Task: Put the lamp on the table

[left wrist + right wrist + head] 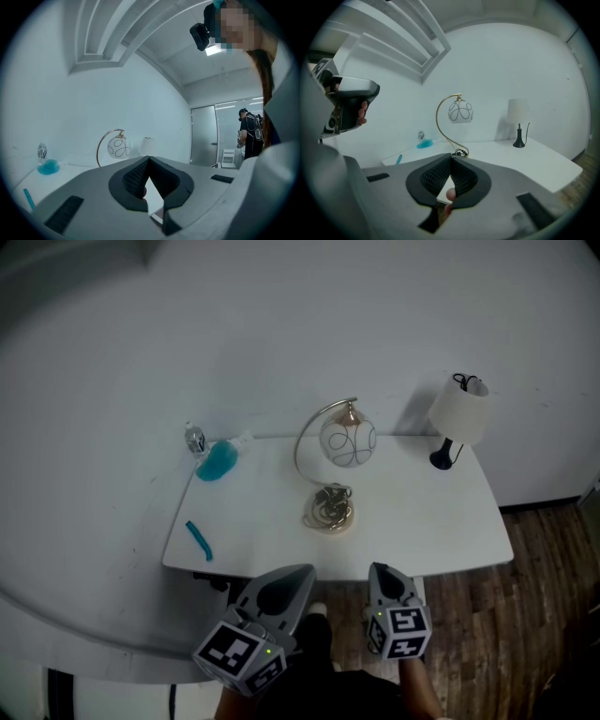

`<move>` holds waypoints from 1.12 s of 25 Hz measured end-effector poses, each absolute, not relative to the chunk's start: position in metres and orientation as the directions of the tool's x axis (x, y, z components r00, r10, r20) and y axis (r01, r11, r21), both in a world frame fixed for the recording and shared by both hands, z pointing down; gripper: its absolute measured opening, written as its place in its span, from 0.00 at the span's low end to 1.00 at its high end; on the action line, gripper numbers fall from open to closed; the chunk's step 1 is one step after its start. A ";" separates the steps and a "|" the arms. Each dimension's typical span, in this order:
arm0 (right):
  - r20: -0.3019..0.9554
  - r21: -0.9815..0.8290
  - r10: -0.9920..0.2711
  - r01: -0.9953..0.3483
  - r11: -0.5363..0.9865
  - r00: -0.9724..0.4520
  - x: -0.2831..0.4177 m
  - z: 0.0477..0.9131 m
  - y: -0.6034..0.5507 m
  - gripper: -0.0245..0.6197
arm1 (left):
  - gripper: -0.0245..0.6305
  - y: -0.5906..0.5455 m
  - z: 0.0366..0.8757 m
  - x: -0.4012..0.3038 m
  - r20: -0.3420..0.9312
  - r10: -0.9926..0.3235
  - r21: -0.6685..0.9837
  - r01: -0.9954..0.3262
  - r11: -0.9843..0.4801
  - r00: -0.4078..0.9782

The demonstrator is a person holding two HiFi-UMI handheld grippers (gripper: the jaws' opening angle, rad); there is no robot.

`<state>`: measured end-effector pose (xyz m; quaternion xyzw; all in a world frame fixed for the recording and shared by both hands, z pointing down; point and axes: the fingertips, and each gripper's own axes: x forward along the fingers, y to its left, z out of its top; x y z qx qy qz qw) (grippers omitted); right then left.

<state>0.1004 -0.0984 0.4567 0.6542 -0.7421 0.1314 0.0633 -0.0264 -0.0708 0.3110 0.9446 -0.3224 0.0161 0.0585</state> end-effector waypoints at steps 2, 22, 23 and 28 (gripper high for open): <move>0.256 -0.111 -0.957 -0.988 0.111 -0.137 0.100 0.454 -0.093 0.03 | 0.05 -0.067 0.312 -0.027 0.068 -0.605 0.098 -0.608 -0.787 0.794; 0.234 -0.008 -0.967 -0.995 0.103 -0.102 0.102 0.448 -0.053 0.03 | 0.05 -0.049 0.315 -0.039 0.082 -0.613 0.081 -0.618 -0.782 0.786; 0.234 0.002 -0.966 -0.994 0.108 -0.105 0.102 0.449 -0.053 0.03 | 0.05 -0.047 0.315 -0.038 0.080 -0.611 0.082 -0.616 -0.783 0.787; 0.242 0.021 -0.965 -0.993 0.114 -0.105 0.103 0.450 -0.047 0.03 | 0.05 -0.043 0.315 -0.032 0.084 -0.606 0.079 -0.611 -0.787 0.791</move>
